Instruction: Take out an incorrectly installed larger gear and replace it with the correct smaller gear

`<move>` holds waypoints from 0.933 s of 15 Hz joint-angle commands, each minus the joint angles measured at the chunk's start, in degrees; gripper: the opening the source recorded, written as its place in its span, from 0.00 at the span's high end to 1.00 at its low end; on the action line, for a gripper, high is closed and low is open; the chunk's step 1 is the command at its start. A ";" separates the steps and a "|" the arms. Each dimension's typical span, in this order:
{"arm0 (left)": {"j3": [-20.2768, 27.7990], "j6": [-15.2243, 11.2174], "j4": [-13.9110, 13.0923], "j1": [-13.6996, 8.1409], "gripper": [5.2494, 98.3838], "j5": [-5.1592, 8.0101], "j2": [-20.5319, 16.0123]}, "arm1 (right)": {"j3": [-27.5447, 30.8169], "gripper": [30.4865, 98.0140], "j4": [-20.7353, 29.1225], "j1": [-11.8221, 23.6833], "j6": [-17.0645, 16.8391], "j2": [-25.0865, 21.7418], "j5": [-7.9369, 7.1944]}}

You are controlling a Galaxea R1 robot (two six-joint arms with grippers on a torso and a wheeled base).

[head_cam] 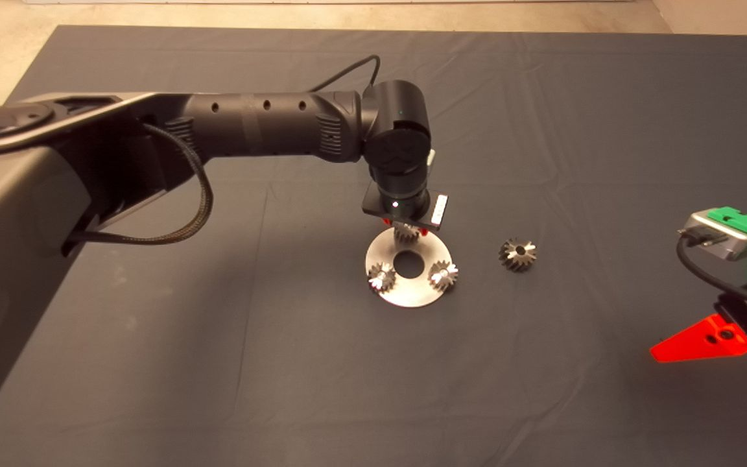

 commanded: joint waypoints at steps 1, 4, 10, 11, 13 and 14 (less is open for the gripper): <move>8.24 -4.45 -2.31 -11.89 0.50 3.57 0.14 | 0.30 0.00 2.06 1.24 0.34 -0.57 -0.09; 15.14 -10.84 -2.46 -13.83 0.47 13.87 0.07 | 0.30 0.00 2.15 1.24 0.25 -1.48 -0.02; 45.22 -33.59 -9.30 -13.87 0.37 16.99 -18.65 | 0.30 0.00 1.98 1.15 -0.01 -0.82 -0.02; 50.20 -36.46 -10.66 -13.87 0.37 16.99 -23.13 | 0.30 0.00 1.98 1.20 -0.01 -0.43 -0.02; 57.70 -40.68 -13.97 -13.87 0.33 16.99 -28.91 | 0.30 0.00 2.15 1.15 -0.01 0.49 -0.02; 59.40 -41.31 -15.93 -13.87 0.32 16.99 -30.93 | 0.30 0.00 2.15 1.15 -0.01 1.68 -0.11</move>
